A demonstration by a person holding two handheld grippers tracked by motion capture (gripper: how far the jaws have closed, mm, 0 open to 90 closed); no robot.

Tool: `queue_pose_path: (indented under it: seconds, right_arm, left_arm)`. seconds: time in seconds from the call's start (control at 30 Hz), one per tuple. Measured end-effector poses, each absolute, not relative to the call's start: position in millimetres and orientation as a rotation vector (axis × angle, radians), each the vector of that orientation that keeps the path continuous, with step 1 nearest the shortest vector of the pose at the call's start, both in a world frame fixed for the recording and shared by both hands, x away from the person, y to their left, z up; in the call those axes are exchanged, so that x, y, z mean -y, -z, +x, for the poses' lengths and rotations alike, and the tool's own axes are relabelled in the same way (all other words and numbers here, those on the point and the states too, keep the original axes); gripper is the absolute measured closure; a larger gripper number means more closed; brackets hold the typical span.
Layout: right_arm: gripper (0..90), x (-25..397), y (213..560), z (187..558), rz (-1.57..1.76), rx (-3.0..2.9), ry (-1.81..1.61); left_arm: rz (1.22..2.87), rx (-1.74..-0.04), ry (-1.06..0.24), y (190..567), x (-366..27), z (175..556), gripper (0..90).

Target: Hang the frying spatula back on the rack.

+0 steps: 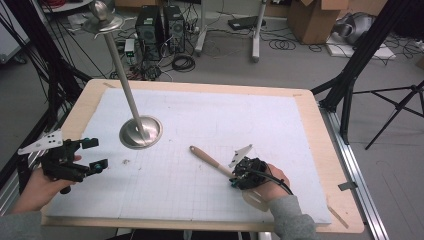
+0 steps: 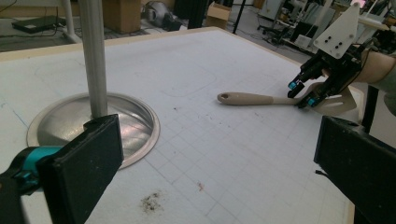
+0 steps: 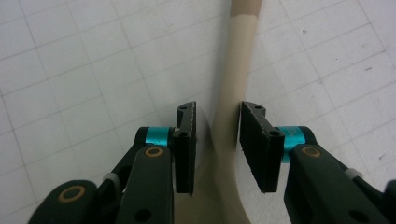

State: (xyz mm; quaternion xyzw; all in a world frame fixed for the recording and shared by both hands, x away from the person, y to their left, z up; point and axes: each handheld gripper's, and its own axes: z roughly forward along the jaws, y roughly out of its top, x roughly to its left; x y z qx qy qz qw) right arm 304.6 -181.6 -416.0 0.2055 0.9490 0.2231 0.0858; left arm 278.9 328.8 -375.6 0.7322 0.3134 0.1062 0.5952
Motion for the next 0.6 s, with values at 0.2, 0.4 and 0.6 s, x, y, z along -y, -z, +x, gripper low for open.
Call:
queue_pose_path:
  seconds: [0.2, 0.4, 0.6]
  right_arm:
    - [68.7, 184.1, 416.5, 306.2, 0.637, -2.838, -0.688]
    - [69.1, 186.3, 416.3, 307.4, 0.647, -2.830, -0.687]
    - [71.1, 187.1, 416.4, 308.3, 0.639, -2.835, -0.693]
  left_arm:
    - [1.699, -0.730, -0.245, 376.0, -329.1, 279.0, 1.8]
    - [1.703, -0.731, -0.242, 376.7, -328.9, 279.2, 1.8]
    - [1.701, -0.732, -0.242, 376.7, -329.2, 279.1, 1.8]
